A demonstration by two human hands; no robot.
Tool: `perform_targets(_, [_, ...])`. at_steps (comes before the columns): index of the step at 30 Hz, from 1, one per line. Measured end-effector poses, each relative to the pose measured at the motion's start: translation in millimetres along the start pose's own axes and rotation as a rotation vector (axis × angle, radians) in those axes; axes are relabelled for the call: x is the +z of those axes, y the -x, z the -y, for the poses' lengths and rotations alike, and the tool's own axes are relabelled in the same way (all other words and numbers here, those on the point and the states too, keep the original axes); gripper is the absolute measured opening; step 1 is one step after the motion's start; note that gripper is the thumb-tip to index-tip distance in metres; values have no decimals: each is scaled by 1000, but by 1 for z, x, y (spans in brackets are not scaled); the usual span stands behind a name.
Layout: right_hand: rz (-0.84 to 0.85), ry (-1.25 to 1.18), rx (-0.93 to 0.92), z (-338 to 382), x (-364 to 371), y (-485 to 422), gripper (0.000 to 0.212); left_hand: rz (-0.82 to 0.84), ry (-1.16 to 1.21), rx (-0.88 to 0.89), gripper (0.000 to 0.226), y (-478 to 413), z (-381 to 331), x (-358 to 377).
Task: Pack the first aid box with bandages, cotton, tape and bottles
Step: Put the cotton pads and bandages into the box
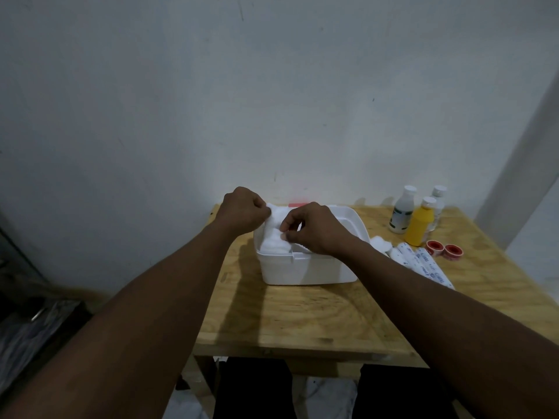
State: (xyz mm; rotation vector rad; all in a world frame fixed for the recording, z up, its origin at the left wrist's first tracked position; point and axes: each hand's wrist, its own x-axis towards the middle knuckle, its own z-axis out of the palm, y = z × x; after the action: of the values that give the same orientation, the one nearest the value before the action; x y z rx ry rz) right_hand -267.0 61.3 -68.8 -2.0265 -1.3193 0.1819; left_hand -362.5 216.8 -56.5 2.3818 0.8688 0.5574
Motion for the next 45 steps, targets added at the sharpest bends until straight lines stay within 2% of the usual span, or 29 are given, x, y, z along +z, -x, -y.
perform_targets(5, [6, -9, 7, 0, 0, 0, 8, 89, -22, -18, 17, -5, 3, -4])
perform_targets(8, [7, -6, 5, -1, 0, -1, 9, 70, -36, -26, 22, -3, 5, 3])
perform_targets(13, [7, 5, 3, -1, -1, -2, 12, 38, -45, -8, 18, 4, 8, 7])
perform_targets(16, [-57, 3, -7, 0, -17, -1, 11, -18, -28, 5, 24, 4, 3, 4])
perform_targets(20, [-188, 26, 70, -13, -68, 4, 14, -73, -28, 120, 21, 1, -23, 3])
perform_targets(25, [-285, 73, 262, -59, -119, 25, 17, 8, -54, 401, 12, 14, -79, 30])
perform_targets(31, [-178, 117, 530, -125, -107, 56, 20, 170, -361, 743, 23, 48, -132, 77])
perform_targets(35, [-150, 94, 564, -135, -89, 66, 26, 218, -668, 887, 28, 65, -145, 101])
perform_targets(39, [-140, 75, 578, -134, -81, 62, 32, 267, -948, 876, 27, 76, -154, 113])
perform_targets(42, [-141, 93, 596, -136, -79, 59, 25, 339, -1008, 817, 18, 85, -159, 119])
perform_targets(45, [-203, 48, 606, -137, -83, 61, 20, 324, -1050, 815, 10, 89, -159, 123])
